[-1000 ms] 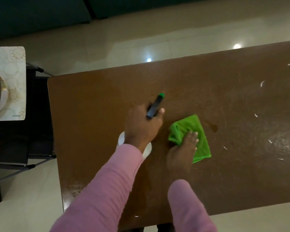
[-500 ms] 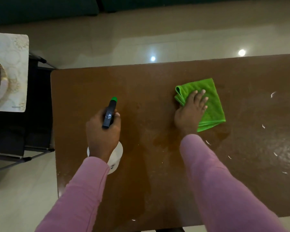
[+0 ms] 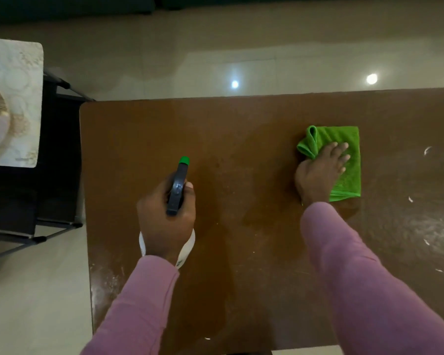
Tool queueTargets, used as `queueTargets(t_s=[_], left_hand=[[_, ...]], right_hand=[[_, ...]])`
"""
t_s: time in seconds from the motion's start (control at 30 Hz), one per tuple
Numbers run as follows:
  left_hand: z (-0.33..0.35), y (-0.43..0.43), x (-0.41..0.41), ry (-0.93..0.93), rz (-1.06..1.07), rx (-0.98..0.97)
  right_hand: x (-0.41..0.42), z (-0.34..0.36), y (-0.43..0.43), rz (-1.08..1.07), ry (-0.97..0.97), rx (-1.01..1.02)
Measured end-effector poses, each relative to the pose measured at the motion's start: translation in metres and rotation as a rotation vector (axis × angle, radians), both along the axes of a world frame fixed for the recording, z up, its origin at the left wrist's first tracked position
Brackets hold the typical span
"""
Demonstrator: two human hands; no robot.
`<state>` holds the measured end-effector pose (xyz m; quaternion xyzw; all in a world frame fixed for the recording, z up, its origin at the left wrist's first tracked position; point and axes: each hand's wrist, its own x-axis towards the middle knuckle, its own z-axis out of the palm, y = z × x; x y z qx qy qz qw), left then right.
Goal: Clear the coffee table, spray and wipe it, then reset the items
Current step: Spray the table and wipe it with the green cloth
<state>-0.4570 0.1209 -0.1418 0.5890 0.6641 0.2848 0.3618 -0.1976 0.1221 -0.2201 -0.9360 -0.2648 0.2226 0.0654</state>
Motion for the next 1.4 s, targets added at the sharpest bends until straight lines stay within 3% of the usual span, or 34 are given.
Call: queueTargets(t_s=[0.07,0.2,0.3,0.37,0.53,0.63,0.7,0.8,0.93,1.07,1.13,1.3,1.4], left_hand=[[0.000,-0.001,0.000,-0.004,-0.001,0.023],[-0.009,-0.006,-0.001,0.043,0.013,0.062],[-0.010,-0.007,-0.002,0.032,0.031,0.100],[-0.010,-0.007,0.000,0.022,0.039,0.089],[-0.006,-0.005,-0.003,-0.024,0.030,0.059],[-0.006,-0.003,-0.007,-0.059,0.010,0.053],[-0.008,-0.004,-0.010,-0.069,-0.012,0.044],[-0.011,-0.003,-0.014,-0.104,-0.045,0.020],[-0.013,-0.003,-0.018,-0.129,-0.070,-0.056],[-0.006,0.000,-0.020,-0.147,-0.038,-0.066],[-0.006,0.003,-0.020,-0.147,-0.040,-0.083],[-0.010,0.008,-0.021,-0.205,-0.026,-0.083],[-0.012,0.007,-0.021,-0.212,-0.041,-0.078]], right_hand=[[-0.033,-0.003,0.012,0.086,-0.016,0.014],[-0.148,-0.008,0.011,0.485,0.085,0.139],[-0.174,-0.008,0.002,0.682,0.117,0.181],[-0.147,-0.013,-0.002,0.629,0.069,0.190],[-0.021,-0.012,0.017,0.226,-0.102,0.050],[0.028,-0.001,0.043,0.107,-0.051,-0.018],[0.016,-0.001,0.059,0.097,-0.046,-0.029],[-0.052,-0.003,0.084,0.272,-0.058,-0.003],[-0.166,-0.004,0.110,0.703,0.074,0.093],[-0.166,-0.006,0.107,0.984,0.116,0.134],[-0.121,-0.008,0.093,0.875,0.103,0.160],[0.002,0.001,0.068,0.261,-0.030,0.034],[-0.008,0.005,0.085,0.178,-0.002,0.005]])
